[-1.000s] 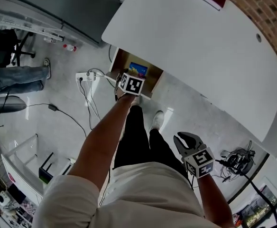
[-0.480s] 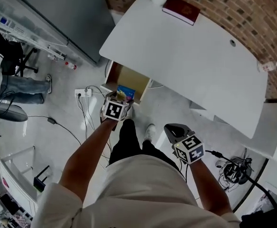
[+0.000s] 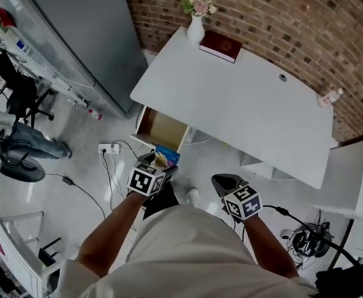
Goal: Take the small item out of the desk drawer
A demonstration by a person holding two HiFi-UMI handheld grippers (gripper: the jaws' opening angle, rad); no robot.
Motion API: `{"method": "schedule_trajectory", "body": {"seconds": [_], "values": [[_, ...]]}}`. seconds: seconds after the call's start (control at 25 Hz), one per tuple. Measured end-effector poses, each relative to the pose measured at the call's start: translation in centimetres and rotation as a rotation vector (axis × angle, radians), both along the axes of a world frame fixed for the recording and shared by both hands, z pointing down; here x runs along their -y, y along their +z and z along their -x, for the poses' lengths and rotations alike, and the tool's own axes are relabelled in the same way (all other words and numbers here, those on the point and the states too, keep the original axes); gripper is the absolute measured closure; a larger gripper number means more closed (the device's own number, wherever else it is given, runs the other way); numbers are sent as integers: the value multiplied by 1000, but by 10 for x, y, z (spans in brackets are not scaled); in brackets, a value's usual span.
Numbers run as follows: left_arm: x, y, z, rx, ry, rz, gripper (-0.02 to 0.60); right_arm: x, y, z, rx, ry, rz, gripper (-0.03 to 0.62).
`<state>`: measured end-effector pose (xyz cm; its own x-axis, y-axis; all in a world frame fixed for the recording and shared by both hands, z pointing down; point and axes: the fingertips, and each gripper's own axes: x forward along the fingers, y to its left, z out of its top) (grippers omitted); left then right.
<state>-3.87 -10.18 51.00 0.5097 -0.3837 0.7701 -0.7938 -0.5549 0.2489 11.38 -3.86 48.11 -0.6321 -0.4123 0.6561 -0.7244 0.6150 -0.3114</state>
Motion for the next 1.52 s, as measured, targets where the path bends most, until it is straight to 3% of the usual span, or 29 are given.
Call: {"method": "schedule_trajectory", "body": {"seconds": [0.52,1.52], "values": [[-43,-59,-28,-66,21,-52,189,-17,-34,-19,7,36,-79,559],[-55,-53,-28,-49,28,-26,189,-25,-35,-14,10,6,-74,562]]}}
